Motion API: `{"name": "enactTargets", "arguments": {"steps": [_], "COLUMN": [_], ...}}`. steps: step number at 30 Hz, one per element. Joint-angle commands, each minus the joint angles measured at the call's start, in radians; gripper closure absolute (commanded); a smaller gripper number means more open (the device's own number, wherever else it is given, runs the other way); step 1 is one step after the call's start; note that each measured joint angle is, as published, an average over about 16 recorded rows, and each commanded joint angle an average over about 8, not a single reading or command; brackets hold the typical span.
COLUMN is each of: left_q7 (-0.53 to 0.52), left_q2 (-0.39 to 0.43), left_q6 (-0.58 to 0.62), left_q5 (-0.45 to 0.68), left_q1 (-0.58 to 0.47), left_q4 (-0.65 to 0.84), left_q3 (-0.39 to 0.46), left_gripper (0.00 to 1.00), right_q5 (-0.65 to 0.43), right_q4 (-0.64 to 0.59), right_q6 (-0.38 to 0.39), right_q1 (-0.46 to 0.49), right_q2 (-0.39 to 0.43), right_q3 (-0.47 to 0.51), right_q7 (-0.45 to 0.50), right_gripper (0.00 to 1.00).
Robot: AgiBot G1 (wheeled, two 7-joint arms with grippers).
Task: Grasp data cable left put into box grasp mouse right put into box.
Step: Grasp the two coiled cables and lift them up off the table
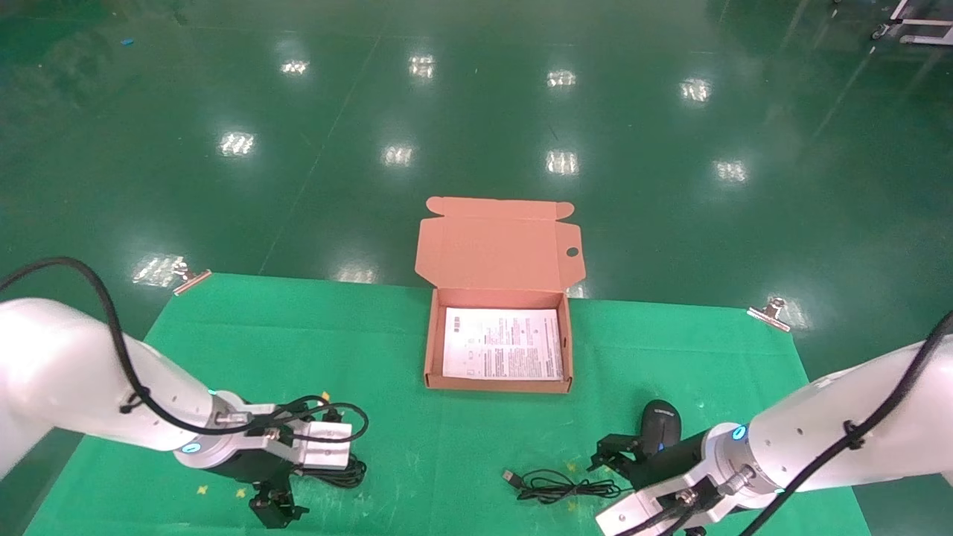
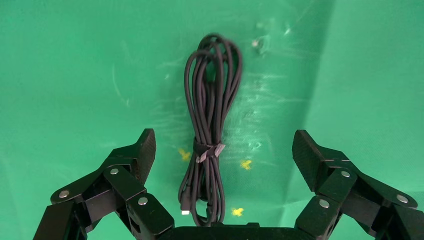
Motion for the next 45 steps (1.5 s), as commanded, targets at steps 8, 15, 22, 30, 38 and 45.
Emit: {"name": "enactTargets", "arguments": {"steps": [8, 15, 22, 30, 38, 45], "left_q7": [0.013, 0.067, 0.135, 0.200, 0.223, 0.216], "left_q2": [0.025, 0.039, 0.053, 0.062, 0.063, 0.063], "left_q6": [-0.070, -0.106, -0.137, -0.174, -0.187, -0.183], "left_q5": [-0.022, -0.079, -0.118, -0.141, -0.150, -0.148], "left_q1": [0.013, 0.013, 0.006, 0.006, 0.007, 0.007], "left_q4": [0.171, 0.305, 0.405, 0.478, 0.497, 0.490], "left_q3": [-0.023, -0.054, -0.076, -0.091, -0.095, -0.094], "left_gripper": [0.00, 0.00, 0.00, 0.61, 1.00, 1.00], "right_q5": [-0.062, -0.085, -0.093, -0.101, -0.105, -0.104], "right_q4": [-0.135, -0.218, -0.278, -0.324, -0.336, -0.332], "right_q6": [0.089, 0.159, 0.190, 0.205, 0.212, 0.210], "right_q1": [-0.018, -0.026, -0.022, -0.019, -0.019, -0.019], "right_q2": [-0.065, -0.112, -0.160, -0.191, -0.199, -0.196], "right_q3": [-0.016, -0.013, -0.014, -0.017, -0.018, -0.018], "right_q7": [-0.003, 0.006, 0.015, 0.022, 0.020, 0.020], "right_gripper": [0.00, 0.00, 0.00, 0.26, 1.00, 1.00]}}
